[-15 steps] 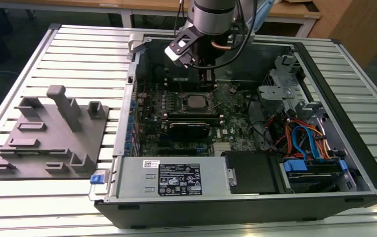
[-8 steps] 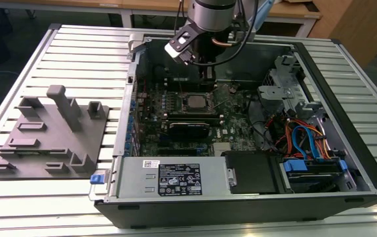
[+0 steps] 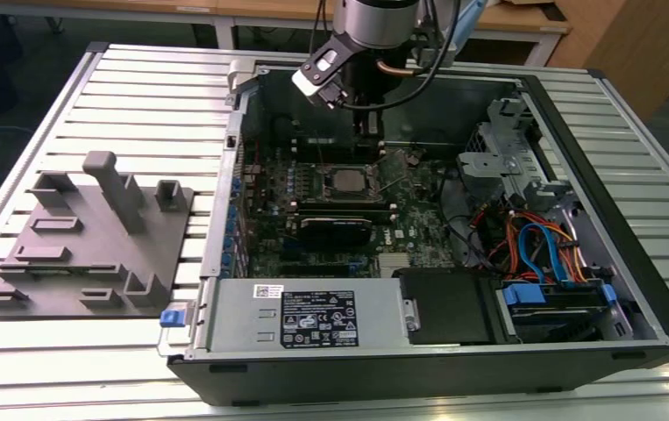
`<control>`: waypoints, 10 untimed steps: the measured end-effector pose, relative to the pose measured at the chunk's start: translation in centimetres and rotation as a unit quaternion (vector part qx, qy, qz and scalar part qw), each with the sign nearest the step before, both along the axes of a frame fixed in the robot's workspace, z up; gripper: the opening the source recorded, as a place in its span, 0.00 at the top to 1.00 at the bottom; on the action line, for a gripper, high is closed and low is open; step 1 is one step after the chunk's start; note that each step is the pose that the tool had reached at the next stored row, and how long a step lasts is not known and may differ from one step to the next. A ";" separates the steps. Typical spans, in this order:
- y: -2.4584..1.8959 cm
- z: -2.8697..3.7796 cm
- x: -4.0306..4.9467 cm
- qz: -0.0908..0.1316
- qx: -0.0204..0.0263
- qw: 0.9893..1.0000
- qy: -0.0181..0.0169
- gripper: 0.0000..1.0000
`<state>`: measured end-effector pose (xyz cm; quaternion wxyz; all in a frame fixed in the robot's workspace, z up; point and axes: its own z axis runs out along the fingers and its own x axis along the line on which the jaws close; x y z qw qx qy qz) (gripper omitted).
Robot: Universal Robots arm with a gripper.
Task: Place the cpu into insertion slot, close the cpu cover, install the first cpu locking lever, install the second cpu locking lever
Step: 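Close the cpu cover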
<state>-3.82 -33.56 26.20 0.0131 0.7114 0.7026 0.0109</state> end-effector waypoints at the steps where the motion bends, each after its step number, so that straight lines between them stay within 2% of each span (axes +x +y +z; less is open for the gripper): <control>1: 0.00 0.00 0.00 0.000 0.000 1.000 0.000 0.90; 6: 0.00 0.03 0.00 0.000 0.000 1.000 0.000 0.90; 10: 0.00 0.34 0.00 0.000 0.000 1.000 0.000 0.90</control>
